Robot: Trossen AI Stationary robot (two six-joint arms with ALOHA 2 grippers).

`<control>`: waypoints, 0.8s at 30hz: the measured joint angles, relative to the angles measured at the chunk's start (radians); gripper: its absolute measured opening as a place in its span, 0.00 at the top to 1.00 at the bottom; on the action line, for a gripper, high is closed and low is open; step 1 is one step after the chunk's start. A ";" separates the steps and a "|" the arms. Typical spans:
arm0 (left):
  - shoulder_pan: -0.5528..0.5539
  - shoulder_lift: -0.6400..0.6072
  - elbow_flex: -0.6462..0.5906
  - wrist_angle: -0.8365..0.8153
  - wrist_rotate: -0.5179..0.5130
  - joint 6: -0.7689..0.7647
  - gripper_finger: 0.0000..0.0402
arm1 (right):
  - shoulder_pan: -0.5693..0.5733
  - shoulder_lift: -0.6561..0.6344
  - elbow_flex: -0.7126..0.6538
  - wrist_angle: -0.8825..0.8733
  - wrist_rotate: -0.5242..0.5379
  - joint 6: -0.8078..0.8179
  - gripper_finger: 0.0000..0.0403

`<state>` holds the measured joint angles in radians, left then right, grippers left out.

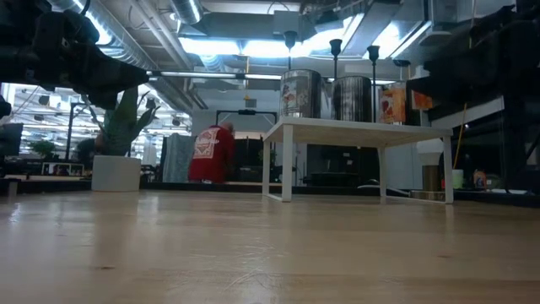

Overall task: Pick & Place candle stick holders
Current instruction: Return to Home Position

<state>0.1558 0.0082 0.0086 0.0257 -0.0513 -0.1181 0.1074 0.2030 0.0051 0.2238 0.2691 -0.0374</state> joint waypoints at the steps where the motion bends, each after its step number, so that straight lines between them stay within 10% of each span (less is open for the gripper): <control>1: 0.000 0.000 0.000 0.000 0.000 0.000 0.85 | 0.000 -0.004 0.000 0.000 0.000 0.000 0.02; 24: 0.000 0.000 0.000 0.000 0.000 0.000 0.85 | 0.000 -0.002 0.000 -0.008 0.000 0.004 0.02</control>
<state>0.1558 0.0082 0.0090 0.0254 -0.0513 -0.1181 0.1074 0.2005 0.0051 0.2157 0.2691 -0.0338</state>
